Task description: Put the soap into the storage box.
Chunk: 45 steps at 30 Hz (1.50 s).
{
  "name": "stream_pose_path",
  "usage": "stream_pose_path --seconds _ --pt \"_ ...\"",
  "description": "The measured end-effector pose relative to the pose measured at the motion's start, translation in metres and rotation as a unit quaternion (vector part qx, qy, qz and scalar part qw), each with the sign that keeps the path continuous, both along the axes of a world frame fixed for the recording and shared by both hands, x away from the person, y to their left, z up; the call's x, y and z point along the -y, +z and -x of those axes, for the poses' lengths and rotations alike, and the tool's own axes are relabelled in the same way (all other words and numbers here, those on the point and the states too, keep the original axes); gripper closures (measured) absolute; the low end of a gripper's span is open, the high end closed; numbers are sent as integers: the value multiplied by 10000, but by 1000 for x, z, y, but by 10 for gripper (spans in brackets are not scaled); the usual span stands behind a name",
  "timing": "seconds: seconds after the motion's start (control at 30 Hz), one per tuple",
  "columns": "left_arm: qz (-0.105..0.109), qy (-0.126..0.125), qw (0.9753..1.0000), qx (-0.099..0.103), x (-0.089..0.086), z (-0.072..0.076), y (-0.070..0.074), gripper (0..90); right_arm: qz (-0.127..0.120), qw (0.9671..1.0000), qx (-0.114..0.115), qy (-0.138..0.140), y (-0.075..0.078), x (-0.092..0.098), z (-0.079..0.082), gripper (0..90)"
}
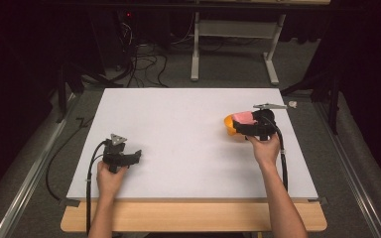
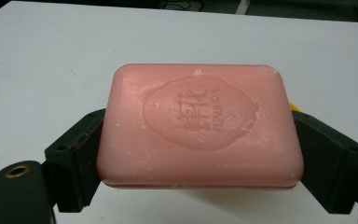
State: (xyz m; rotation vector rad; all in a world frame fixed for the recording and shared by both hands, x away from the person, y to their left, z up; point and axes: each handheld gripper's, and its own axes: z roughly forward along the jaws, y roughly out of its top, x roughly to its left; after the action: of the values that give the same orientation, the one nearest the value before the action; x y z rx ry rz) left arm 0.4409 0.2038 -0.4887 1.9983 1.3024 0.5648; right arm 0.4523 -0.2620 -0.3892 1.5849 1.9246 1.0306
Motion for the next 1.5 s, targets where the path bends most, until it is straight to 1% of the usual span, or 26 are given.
stream_pose_path --seconds 0.2,0.3,0.37,0.5,0.67,0.93,1.17,1.5 --pt "-3 -2 10000 1 0 0 0 191 52 9999 -61 -62 -2 -1 -9 138" --pt "-2 -1 10000 1 0 0 0 191 89 9998 -131 -114 -4 -1 -13 138" --pt "-3 -1 10000 2 0 0 0 192 110 9998 -132 -138 -6 -2 -16 138" --pt "-2 -2 10000 2 0 0 0 192 163 9994 -204 -211 -11 -2 -21 138" --pt "-5 -2 10000 2 0 0 0 191 158 9989 -288 -334 -17 0 -28 138" --pt "-6 -2 10000 3 0 0 0 191 207 9981 -352 -454 -23 0 -35 138" --pt "-5 -3 10000 3 0 0 0 191 332 9977 -356 -479 -25 -5 -40 137" --pt "-6 -3 10000 3 0 0 0 192 413 9963 -482 -577 -33 -6 -46 137"
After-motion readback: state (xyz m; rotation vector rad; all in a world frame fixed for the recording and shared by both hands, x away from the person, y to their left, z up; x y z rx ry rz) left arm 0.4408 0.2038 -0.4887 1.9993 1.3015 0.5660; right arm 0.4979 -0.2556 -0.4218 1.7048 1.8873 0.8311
